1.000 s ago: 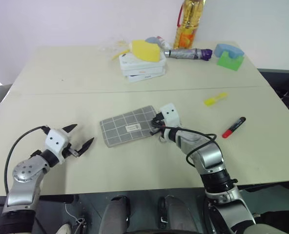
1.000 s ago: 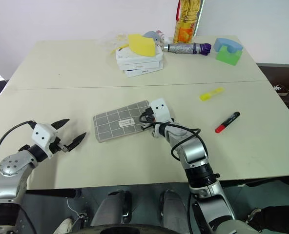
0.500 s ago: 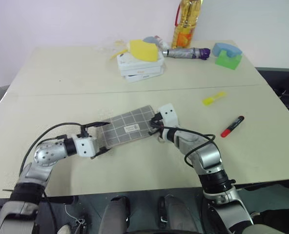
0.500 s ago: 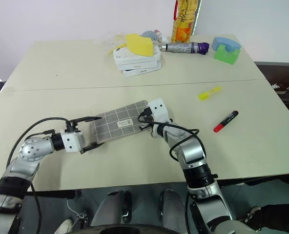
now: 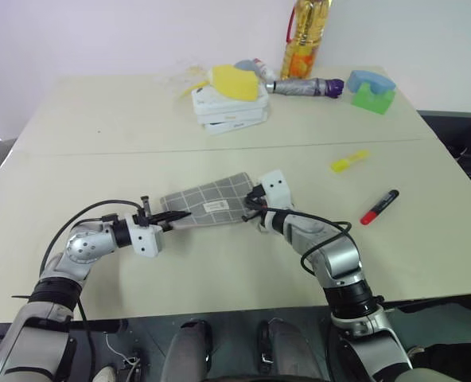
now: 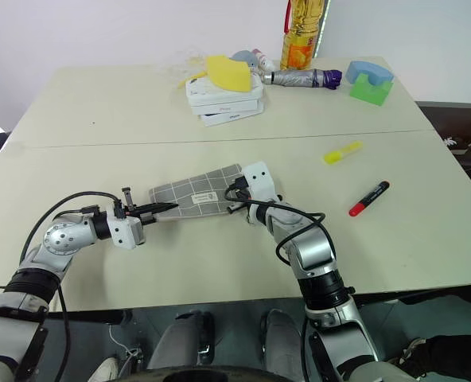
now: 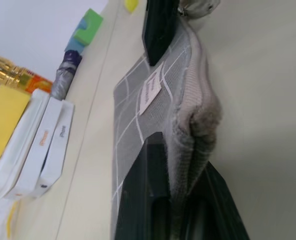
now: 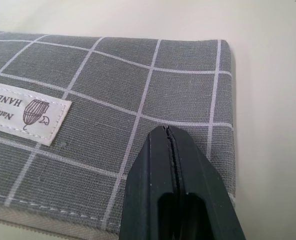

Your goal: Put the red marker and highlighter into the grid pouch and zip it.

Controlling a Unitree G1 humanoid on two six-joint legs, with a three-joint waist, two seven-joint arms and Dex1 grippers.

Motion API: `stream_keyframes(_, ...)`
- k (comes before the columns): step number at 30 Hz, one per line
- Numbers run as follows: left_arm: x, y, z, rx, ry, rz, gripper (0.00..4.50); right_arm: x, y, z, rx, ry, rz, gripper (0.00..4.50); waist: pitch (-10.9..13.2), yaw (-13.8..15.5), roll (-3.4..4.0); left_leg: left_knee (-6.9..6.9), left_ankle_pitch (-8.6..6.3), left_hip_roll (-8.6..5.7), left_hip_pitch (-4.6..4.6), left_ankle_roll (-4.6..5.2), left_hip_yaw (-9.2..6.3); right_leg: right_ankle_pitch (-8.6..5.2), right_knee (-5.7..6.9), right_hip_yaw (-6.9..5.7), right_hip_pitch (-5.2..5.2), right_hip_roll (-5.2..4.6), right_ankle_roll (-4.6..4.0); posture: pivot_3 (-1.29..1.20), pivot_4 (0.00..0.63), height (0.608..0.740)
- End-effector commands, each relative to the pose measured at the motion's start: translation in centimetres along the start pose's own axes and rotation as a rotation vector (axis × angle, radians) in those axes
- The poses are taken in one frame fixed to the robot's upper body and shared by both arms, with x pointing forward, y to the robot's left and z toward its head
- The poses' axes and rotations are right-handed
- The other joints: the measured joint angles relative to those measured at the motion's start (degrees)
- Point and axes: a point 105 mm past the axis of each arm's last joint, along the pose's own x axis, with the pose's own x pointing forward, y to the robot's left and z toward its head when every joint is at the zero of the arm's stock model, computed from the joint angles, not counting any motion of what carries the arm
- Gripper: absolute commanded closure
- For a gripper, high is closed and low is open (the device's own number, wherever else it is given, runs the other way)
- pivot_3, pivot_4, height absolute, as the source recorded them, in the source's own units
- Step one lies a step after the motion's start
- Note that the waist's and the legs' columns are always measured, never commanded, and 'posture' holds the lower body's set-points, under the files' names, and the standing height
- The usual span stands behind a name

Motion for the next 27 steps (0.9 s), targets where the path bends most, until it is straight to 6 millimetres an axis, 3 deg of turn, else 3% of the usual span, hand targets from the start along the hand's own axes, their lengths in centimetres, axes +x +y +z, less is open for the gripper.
stream_keyframes(1,0.4,-0.3,0.4,-0.084,-0.020,0.040,4.49,-0.4,-0.6,0.8,-0.005,-0.040,-0.029,4.50,0.0,-0.1,0.00,0.00,0.00,0.00,0.00,0.00,0.00,0.00,0.00,0.00,0.00,0.00,0.00,0.00,0.150,0.740)
stream_keyframes(3,0.7,0.2,0.6,-0.189,-0.028,0.097,4.49,-0.8,-1.6,1.8,-0.026,-0.078,-0.056,4.50,0.0,-0.2,0.00,0.00,0.00,0.00,0.00,0.00,0.00,0.00,0.00,0.00,0.00,-0.01,0.00,0.00,0.150,0.740)
stream_keyframes(6,1.2,1.1,1.2,-0.359,-0.043,0.179,4.50,-3.4,-4.3,4.6,-0.100,-0.163,-0.093,3.67,0.1,0.0,0.01,0.03,0.00,-0.03,-0.04,0.00,-0.01,0.01,-0.01,0.01,0.00,-0.06,0.02,0.00,0.150,0.740)
stream_keyframes(9,1.3,1.7,1.3,-0.437,-0.034,0.224,4.50,-5.6,-6.5,6.0,-0.148,-0.190,-0.140,2.14,0.1,0.3,0.00,0.09,0.00,-0.03,-0.09,0.00,-0.01,0.03,-0.03,0.03,-0.02,-0.05,0.05,0.00,0.150,0.740)
stream_keyframes(13,1.7,2.0,1.6,-0.474,-0.028,0.243,4.50,-7.6,-7.7,6.1,-0.180,-0.185,-0.161,0.04,0.1,0.1,0.00,0.04,0.00,0.03,-0.04,0.00,-0.02,0.02,-0.02,0.03,-0.02,0.14,0.03,0.00,0.150,0.740)
stream_keyframes(18,2.3,2.3,1.9,-0.496,-0.039,0.269,4.50,-8.2,-6.7,4.9,-0.129,-0.155,-0.099,0.01,0.1,0.2,0.00,-0.01,0.00,0.11,-0.04,0.00,-0.03,0.02,-0.03,0.07,-0.05,0.35,0.00,0.00,0.150,0.740)
stream_keyframes(22,2.9,2.4,2.1,-0.501,-0.056,0.273,4.50,-7.5,-5.2,4.3,-0.079,-0.147,-0.060,0.01,0.1,0.2,0.00,0.02,0.00,0.14,-0.04,0.00,0.01,0.06,-0.03,0.11,-0.06,0.34,-0.06,0.00,0.150,0.740)
stream_keyframes(27,3.4,2.4,2.5,-0.504,-0.077,0.269,4.50,-6.5,-5.0,4.2,-0.022,-0.141,-0.078,0.01,0.1,0.4,0.00,0.03,0.00,0.17,-0.04,0.00,0.03,0.06,-0.04,0.14,-0.08,0.33,-0.07,0.00,0.150,0.740)
